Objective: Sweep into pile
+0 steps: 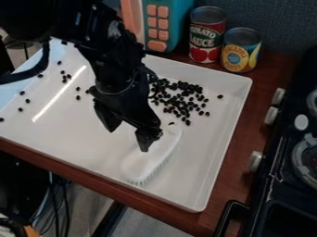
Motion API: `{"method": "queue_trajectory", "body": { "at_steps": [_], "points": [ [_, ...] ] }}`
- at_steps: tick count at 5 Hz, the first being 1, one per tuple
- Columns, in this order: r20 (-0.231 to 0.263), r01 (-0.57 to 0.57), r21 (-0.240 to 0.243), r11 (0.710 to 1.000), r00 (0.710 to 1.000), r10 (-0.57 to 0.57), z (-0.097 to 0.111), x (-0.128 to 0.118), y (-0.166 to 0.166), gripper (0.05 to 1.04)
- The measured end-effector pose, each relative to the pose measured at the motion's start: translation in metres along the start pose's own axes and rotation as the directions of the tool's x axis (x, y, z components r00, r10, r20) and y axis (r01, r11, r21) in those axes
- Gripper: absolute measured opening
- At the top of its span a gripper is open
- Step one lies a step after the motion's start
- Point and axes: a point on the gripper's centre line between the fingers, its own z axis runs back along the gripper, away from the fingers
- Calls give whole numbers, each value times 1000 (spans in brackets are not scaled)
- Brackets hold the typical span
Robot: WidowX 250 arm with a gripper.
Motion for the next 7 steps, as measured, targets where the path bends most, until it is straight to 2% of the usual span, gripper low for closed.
{"method": "queue_trajectory", "body": {
  "at_steps": [2, 5, 7],
  "points": [
    [-39, 23, -9, 1000, 999, -23, -7, -7, -1, 1001],
    [-49, 85, -85, 993, 995, -90, -7, -10, -17, 1001],
    [-88, 81, -74, 994, 992, -87, -19, -12, -26, 1001]
  ]
}}
